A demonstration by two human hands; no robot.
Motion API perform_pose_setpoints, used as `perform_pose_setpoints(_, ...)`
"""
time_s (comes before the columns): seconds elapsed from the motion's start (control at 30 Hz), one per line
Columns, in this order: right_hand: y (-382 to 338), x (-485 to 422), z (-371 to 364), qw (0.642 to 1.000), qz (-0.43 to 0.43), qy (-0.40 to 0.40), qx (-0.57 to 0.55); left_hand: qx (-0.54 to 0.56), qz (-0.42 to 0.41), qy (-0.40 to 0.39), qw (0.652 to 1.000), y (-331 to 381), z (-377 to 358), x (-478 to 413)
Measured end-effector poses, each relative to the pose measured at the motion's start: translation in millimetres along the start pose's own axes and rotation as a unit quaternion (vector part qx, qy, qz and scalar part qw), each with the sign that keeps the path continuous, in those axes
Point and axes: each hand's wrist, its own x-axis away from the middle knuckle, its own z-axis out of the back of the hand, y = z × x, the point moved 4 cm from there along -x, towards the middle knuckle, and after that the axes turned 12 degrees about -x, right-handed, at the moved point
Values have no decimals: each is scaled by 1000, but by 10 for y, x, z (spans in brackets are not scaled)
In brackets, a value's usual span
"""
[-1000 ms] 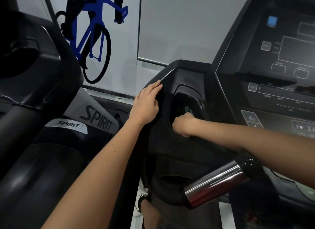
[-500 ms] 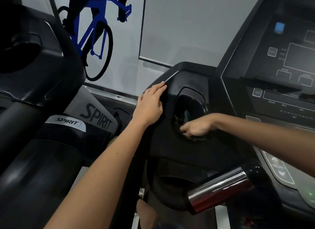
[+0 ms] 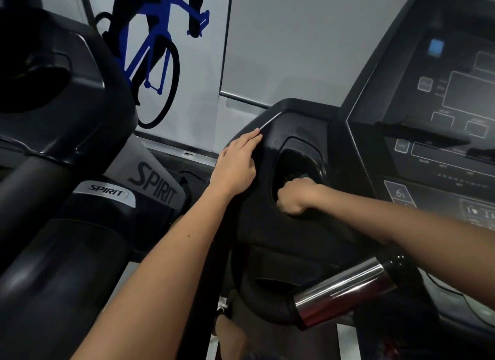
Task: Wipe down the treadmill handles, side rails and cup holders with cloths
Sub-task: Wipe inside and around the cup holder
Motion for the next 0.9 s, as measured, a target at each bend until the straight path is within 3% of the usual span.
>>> perform_pose_setpoints(0.1, 112, 104, 32, 966, 25, -68, -250, 0, 1, 0, 1000, 6, -1, 1)
perform_pose_setpoints(0.2, 191, 265, -59, 858, 54, -40, -509, 2, 8, 2, 1000, 7, 3, -5)
perform_pose_setpoints(0.23, 178, 312, -112, 832, 68, -12, -550, 4, 9, 3, 1000, 7, 3, -6)
perform_pose_setpoints(0.33, 71, 328, -160, 802, 113, 80, -582, 7, 6, 0, 1000, -6, 9, -11)
perform_pose_setpoints(0.47, 36, 141, 71, 807, 76, 189, -555, 7, -1, -12, 1000, -14, 4, -14)
perform_pose_setpoints(0.53, 34, 102, 95, 807, 66, 203, -551, 13, 3, -10, 1000, -22, 4, -18)
perform_pose_setpoints(0.63, 65, 209, 51, 824, 116, 218, -509, 12, -3, -10, 1000, -22, -6, -14)
perform_pose_setpoints(0.77, 24, 489, 95, 865, 238, 180, -404, 17, 0, -43, 999, -38, -13, -51)
perform_pose_setpoints(0.9, 70, 748, 118, 906, 288, 128, -281, -4, 9, -23, 1000, -29, 0, -55)
